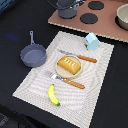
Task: Interact with the objects in diverse but meaningful ways.
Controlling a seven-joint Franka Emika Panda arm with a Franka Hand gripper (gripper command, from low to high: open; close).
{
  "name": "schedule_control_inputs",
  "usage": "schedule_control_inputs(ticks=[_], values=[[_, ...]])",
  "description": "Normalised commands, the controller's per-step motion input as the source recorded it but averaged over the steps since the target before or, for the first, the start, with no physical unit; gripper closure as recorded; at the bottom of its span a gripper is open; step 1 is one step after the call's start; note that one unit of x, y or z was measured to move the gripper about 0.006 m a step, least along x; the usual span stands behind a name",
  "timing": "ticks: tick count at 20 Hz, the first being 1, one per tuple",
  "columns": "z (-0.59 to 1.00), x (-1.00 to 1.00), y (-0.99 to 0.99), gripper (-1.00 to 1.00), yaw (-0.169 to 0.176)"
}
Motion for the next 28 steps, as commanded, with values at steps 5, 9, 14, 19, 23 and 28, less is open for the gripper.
schedule_control_inputs(ticks=[5, 9, 14, 19, 23, 28], values=[[-0.32, 0.00, 0.00, -1.00, -0.002], [-0.35, 0.00, 0.00, -1.00, 0.000], [-0.29, -0.02, 0.00, -1.00, 0.000], [-0.20, -0.03, 0.00, -1.00, 0.000], [-0.04, 0.00, 0.00, -1.00, 0.000], [0.00, 0.00, 0.00, -1.00, 0.000]])
